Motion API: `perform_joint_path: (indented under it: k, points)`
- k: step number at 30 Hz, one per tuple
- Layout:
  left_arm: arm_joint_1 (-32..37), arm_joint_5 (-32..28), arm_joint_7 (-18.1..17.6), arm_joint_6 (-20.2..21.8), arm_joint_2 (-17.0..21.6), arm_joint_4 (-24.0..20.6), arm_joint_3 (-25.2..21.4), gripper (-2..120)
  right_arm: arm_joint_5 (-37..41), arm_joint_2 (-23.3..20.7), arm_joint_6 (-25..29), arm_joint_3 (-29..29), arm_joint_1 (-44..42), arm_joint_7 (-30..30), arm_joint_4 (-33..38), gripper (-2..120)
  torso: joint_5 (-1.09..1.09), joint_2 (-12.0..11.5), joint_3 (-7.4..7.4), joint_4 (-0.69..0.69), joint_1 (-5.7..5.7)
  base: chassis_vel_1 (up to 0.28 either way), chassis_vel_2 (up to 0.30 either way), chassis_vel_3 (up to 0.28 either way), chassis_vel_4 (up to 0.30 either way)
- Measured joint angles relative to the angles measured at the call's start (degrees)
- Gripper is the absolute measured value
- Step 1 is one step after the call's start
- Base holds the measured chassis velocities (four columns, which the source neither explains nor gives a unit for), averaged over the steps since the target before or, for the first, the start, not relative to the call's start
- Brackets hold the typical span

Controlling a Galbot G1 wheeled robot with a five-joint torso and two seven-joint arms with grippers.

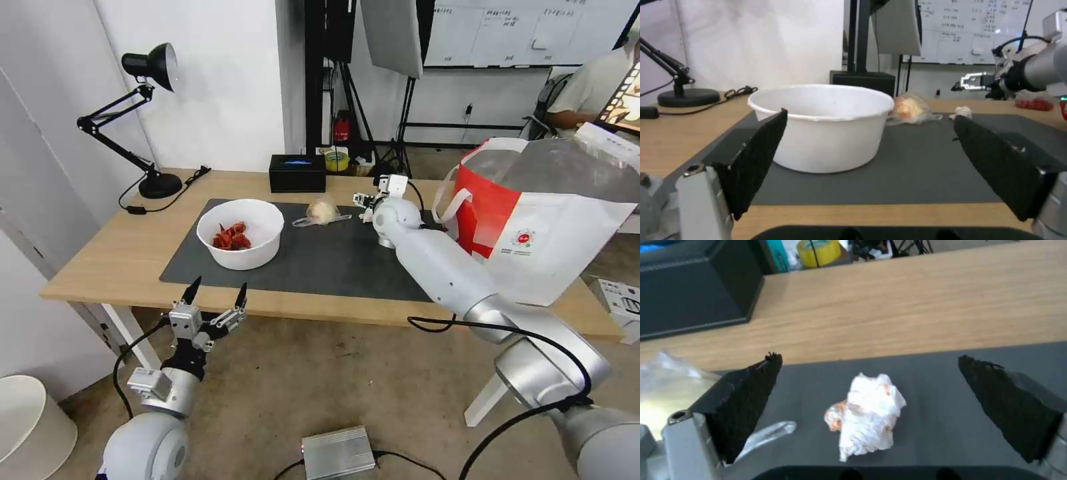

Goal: Pick up the trash from the table and place it into the takeout bag.

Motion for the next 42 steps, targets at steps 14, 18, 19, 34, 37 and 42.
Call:
perform_joint_path:
  k: [14,18,19,34,37,42]
  points:
    - [-0.24,-0.13,0.02,-0.06,0.63,0.74,0.17,100,-4.07,3.65,2.01,2.62,0.23,-4.12,-7.42,100,0.00,0.00,0.00,0.01,0.00,0.000,0.000,0.000,0.000]
    - [-0.33,-0.32,0.02,-0.07,0.83,0.86,0.12,100,-4.82,4.39,2.24,2.93,0.37,-4.73,-8.44,100,0.00,0.00,0.00,0.00,0.00,0.000,0.000,0.000,0.000]
    - [-0.33,-0.35,0.02,-0.09,0.85,0.91,0.09,100,-4.92,4.51,2.25,2.94,0.39,-4.85,-8.69,100,0.00,0.00,0.00,0.01,0.00,0.000,0.000,0.000,0.000]
    - [-0.19,-0.28,0.15,-0.41,0.46,1.05,0.50,100,-7.29,5.34,3.21,3.47,1.03,-6.96,-12.37,100,0.00,0.00,0.01,0.00,0.00,0.000,0.000,0.000,0.000]
    - [-0.08,-0.28,0.16,-0.42,0.49,0.87,0.38,100,-7.50,5.52,3.22,3.50,0.96,-7.18,-12.40,94,0.00,0.00,0.00,0.00,0.00,0.000,0.000,0.000,0.000]
    - [0.29,-0.22,0.17,-0.43,0.48,0.56,0.24,100,-7.86,6.09,3.27,3.73,0.74,-7.61,-12.84,77,0.00,0.00,0.00,0.00,0.00,0.000,0.000,0.000,0.000]
